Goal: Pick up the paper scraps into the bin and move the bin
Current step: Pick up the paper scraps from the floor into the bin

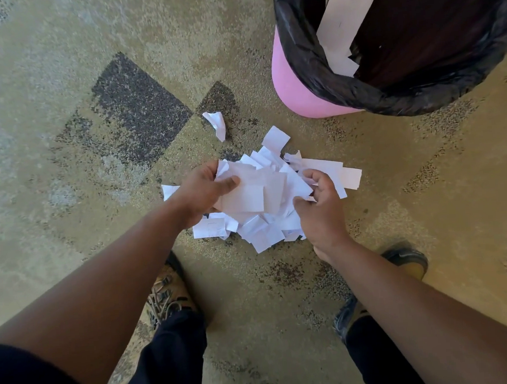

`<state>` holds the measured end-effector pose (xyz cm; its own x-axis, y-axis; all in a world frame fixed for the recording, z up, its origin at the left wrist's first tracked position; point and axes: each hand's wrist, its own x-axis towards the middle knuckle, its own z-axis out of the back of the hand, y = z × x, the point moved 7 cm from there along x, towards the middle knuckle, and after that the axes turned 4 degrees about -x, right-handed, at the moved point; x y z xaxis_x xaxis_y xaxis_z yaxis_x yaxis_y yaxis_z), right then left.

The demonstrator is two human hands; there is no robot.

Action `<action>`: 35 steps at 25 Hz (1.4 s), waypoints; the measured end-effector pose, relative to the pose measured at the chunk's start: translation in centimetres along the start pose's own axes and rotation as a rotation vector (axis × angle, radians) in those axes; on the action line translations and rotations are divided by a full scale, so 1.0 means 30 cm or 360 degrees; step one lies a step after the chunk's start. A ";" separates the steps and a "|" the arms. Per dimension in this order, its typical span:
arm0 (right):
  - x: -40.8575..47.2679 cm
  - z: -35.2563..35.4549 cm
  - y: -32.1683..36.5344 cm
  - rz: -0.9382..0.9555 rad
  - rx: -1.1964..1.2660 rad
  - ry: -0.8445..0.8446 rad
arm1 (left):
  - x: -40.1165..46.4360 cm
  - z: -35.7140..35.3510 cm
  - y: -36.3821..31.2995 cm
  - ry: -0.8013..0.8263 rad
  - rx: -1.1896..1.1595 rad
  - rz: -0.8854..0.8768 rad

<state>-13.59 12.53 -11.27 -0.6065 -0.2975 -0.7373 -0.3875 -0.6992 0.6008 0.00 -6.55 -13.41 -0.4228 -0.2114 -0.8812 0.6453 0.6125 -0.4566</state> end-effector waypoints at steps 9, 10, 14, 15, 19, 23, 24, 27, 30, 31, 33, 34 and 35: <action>-0.045 -0.065 -0.042 -0.0398 0.0451 0.0258 | -0.046 -0.075 0.061 0.0164 -0.0309 0.0094; -0.046 -0.064 -0.042 -0.0383 0.0449 0.0267 | -0.055 -0.085 0.063 0.0174 -0.0299 0.0075; -0.036 -0.045 -0.041 -0.0245 0.0309 0.0160 | -0.072 -0.083 0.061 0.0090 -0.0323 0.0013; -0.030 -0.033 -0.053 -0.0238 0.0282 0.0112 | -0.068 -0.067 0.063 0.0002 -0.0295 -0.0001; -0.016 0.023 -0.072 -0.0164 0.0112 -0.0058 | -0.078 0.004 0.037 -0.0452 0.0153 -0.0137; -0.016 0.054 -0.068 -0.0086 -0.0077 -0.0111 | -0.100 0.026 -0.001 -0.0623 0.0053 -0.0270; -0.017 0.058 -0.067 -0.0072 -0.0085 -0.0114 | -0.099 0.022 -0.002 -0.0582 -0.0131 -0.0252; -0.029 0.053 -0.049 -0.0052 -0.0055 -0.0113 | -0.100 -0.019 -0.009 -0.0362 -0.0613 -0.0153; -0.036 0.040 -0.033 -0.0036 0.0006 -0.0073 | -0.098 -0.042 -0.028 -0.0245 -0.0445 -0.0197; -0.039 0.032 -0.025 -0.0036 0.0076 -0.0037 | -0.096 -0.054 -0.034 -0.0213 -0.0289 -0.0233; -0.049 0.013 -0.007 -0.0062 0.0225 0.0080 | -0.090 -0.072 -0.040 -0.0169 0.0059 -0.0286; -0.054 0.005 0.001 -0.0085 0.0288 0.0144 | -0.087 -0.079 -0.042 -0.0146 0.0188 -0.0289; -0.056 0.002 0.005 -0.0113 0.0322 0.0193 | -0.083 -0.085 -0.043 -0.0124 0.0289 -0.0285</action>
<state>-12.67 12.96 -9.94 -0.4895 -0.3367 -0.8044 -0.5648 -0.5804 0.5866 -1.40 -4.87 -10.33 -0.4950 -0.3663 -0.7879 0.6711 0.4149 -0.6144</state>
